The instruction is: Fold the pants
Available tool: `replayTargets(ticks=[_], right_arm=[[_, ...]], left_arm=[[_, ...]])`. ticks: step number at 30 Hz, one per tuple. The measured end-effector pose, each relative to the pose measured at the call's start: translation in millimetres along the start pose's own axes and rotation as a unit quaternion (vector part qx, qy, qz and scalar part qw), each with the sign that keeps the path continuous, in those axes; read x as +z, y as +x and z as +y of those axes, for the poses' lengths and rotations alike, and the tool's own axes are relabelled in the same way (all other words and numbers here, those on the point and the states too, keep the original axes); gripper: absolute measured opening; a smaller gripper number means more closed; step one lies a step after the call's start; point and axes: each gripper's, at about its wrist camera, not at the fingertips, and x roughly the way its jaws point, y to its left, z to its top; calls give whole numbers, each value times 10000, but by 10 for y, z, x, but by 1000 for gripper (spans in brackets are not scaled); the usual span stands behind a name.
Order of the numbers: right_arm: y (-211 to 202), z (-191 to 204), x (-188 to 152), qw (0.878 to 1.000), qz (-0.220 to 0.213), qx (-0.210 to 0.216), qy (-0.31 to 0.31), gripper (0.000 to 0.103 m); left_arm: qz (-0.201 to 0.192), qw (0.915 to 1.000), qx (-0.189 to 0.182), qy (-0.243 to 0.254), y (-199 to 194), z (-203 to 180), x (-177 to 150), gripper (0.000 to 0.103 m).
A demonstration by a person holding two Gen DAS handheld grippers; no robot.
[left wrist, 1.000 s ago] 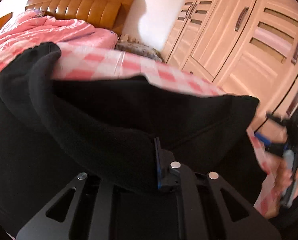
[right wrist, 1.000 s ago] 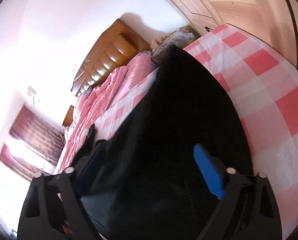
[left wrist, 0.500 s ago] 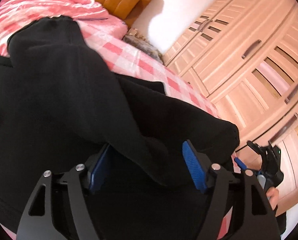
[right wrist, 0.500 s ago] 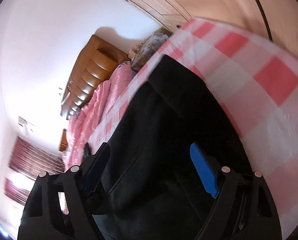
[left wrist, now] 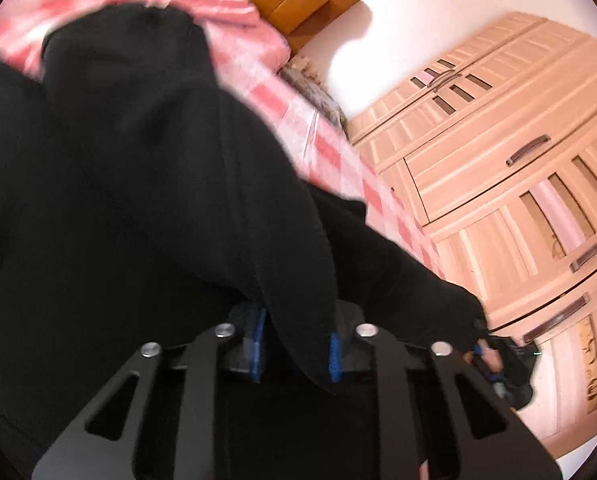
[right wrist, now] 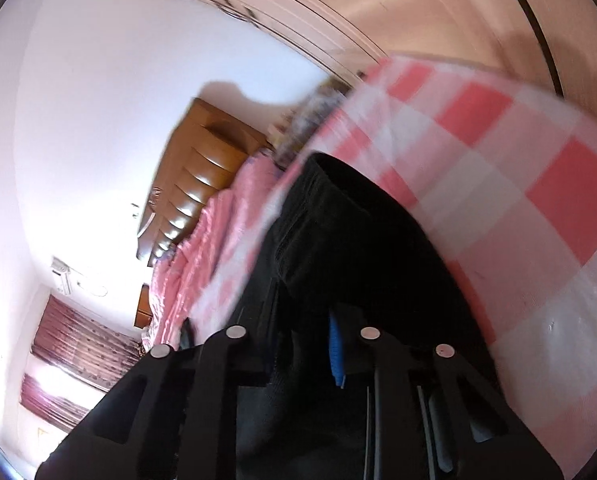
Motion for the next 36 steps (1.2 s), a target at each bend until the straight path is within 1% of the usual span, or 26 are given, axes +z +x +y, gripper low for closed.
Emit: replayTargets(ticks=[2,3,4,5,6,7,9,10,12,13,15,17,18,19,20,21,22,24,25,26,27,30,33,34,36], right_arm=[[-69,211,102,9997,-95,101,-189,20],[-69,304,170,9995,-108,130,-278,20],[-49,430,281,9991,-129,97,-392,19],[-28,516,385,9989,-161,68,-426,19],[16,570,514,9992,-183,92,-351,19],[6,582,582,9994,-184,132,-259,19],[29,612,740,9993,-272,231,51,19],[-6,627,749,9990,-306,321,115,19],[-163,665,688,9979,-397,505,57,19],[-285,657,599,9976,-408,547,-72,19],[-446,611,447,9973,-324,628,-180,19],[-672,492,187,9960,-230,772,-376,19],[-800,388,5,9956,-204,733,-546,19],[-864,292,-125,9958,-145,632,-653,19],[-900,194,-259,9961,-39,484,-737,19],[-903,80,-389,9963,130,279,-797,19],[-859,-83,-543,9958,442,-12,-801,19],[-779,-344,-710,9952,786,-241,-528,19],[-762,-450,-781,9951,866,-323,-351,19],[-782,-493,-810,9959,814,-260,-297,19],[-803,-501,-814,9964,770,-207,-295,19],[-844,-416,-796,9963,745,-201,-380,19],[-935,-312,-758,9967,676,76,-435,19],[-985,-267,-760,9965,663,207,-473,19],[-1041,-258,-814,9960,703,285,-468,19]], left_arm=[[-161,9994,51,286,-80,-222,182,20],[-302,9987,65,413,-150,-382,362,20],[-365,9982,74,477,-189,-492,508,20],[-374,9979,54,518,-201,-632,721,20],[-350,9982,5,483,-186,-726,901,20],[-308,9989,-88,352,-140,-819,1176,20],[-225,9995,-220,93,-60,-917,1544,20],[-231,9993,-283,42,-44,-983,1664,20],[-304,9988,-302,253,-102,-1115,1719,20],[-363,9978,-315,455,-177,-1164,1671,20],[-401,9960,-422,676,-313,-1139,1467,20],[-598,9916,-493,1039,-562,-1001,1060,20],[-738,9874,-491,1308,-680,-936,837,20],[-867,9808,-454,1684,-809,-834,523,21],[-860,9758,-350,1979,-867,-725,242,21],[-746,9751,-221,2076,-859,-622,62,21],[-401,9793,-12,1984,-774,-419,-170,21],[127,9862,152,1645,-596,-101,-439,21],[381,9877,368,1469,-476,65,-586,21],[414,9875,465,1445,-445,125,-642,20],[295,9881,412,1453,-465,151,-682,20],[188,9929,229,1149,-508,156,-601,20],[-82,9916,146,1282,-677,-27,-512,18],[-244,9908,75,1332,-807,-106,-502,17],[-392,9903,42,1331,-938,-145,-502,15]])
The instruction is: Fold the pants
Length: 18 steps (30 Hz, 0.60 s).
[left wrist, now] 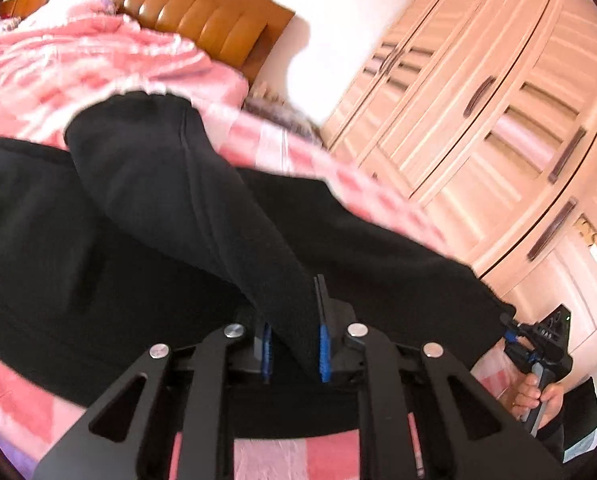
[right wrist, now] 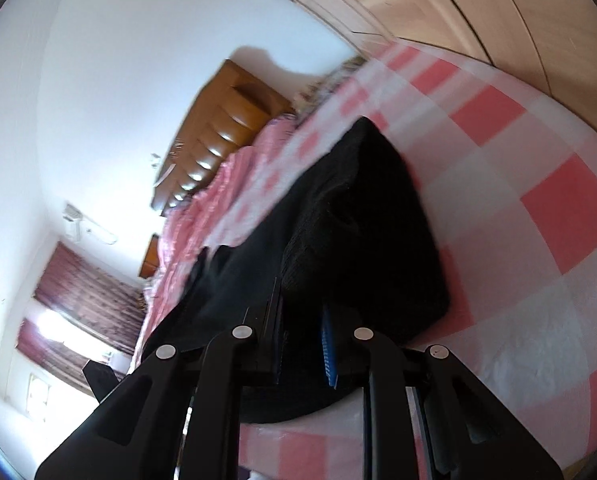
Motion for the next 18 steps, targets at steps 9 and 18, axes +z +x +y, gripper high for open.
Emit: replayTargets(ticks=[9,18], right_arm=[[63,-188,-171,9985,345,-231,347,17],[94,-302,-218,9972,368,-101,651,17]], left_arm=[[422,9979,316,-366,121,256,-369,14],[615,9961,564,-274,125,320,-472,14]])
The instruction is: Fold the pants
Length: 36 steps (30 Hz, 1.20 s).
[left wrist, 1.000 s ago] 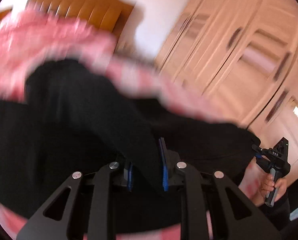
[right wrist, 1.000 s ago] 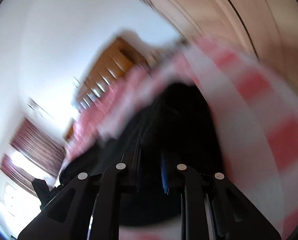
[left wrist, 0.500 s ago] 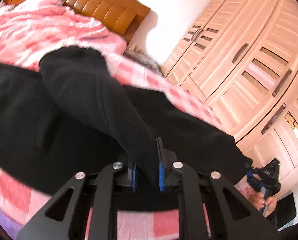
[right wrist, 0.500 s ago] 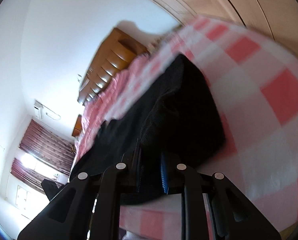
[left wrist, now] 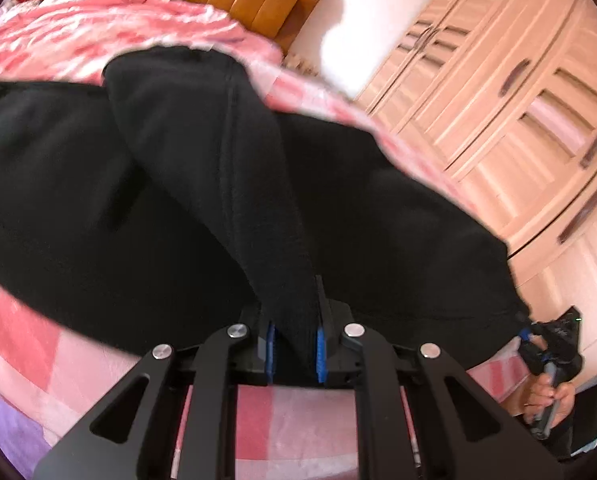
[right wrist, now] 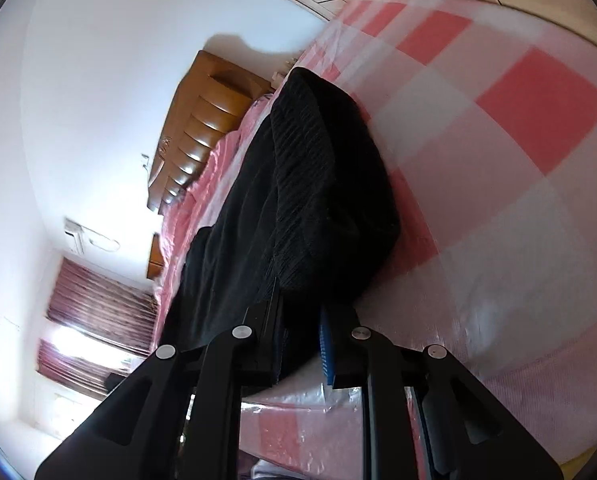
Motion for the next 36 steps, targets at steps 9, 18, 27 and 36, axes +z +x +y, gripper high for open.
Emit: replayTargets(ticks=[9,18,27,36], right_arm=[[-53,124,-47,9992,80,-340,-214,24],[-397,147,-11,9957,-344,-770,-379,83],[38,206,83,9959,37,-789,-442,81],[55,110,41,9948,-546,-825,-226,37]], left_arm=[[33,9996,-112,-239,-41,90,-14,21],[-176,9994,86,-293,-307,136,-28,65],[-104,9991,0,-418,-186,74,53,71],[-62,9997,-9,-229,-116,-10,-22,16]])
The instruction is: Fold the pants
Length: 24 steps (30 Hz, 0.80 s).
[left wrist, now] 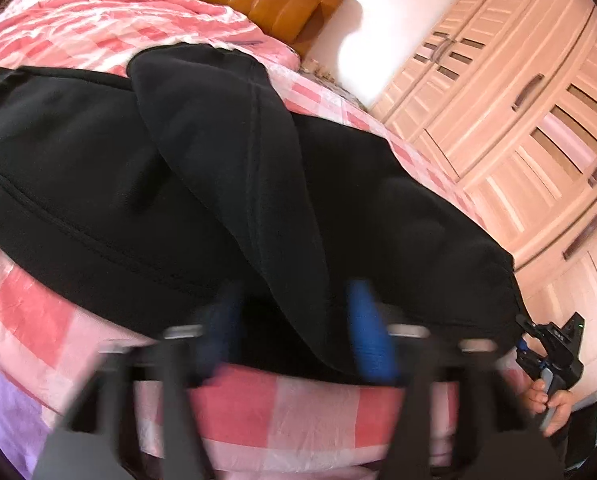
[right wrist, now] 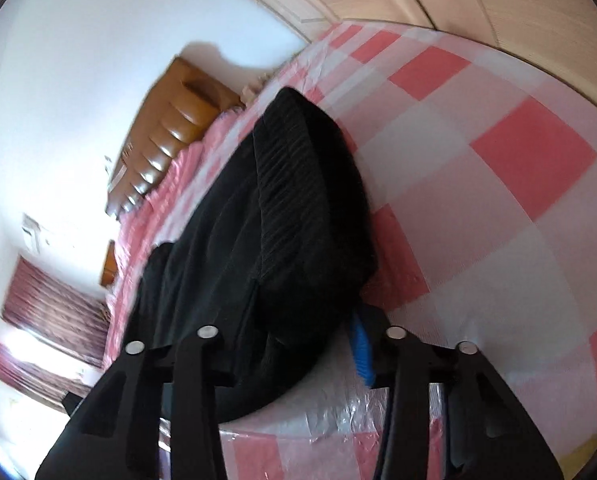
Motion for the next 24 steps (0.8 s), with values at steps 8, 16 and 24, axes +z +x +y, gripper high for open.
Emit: replayTargets(ticks=[8,16,24], right_arm=[[-376,49,192,9962,-874,-14,63,29],[-487,-268,195,9953,-837,-489,84,30],[-829,-279,101,9883,-941,-1176,253,66]], left_arm=[[103,9992,-130,365,170,-355,-44,15],[198,9968,-384,667,408,-663,-179,22],[-591,9961,156,642,-222,-424,68,79]])
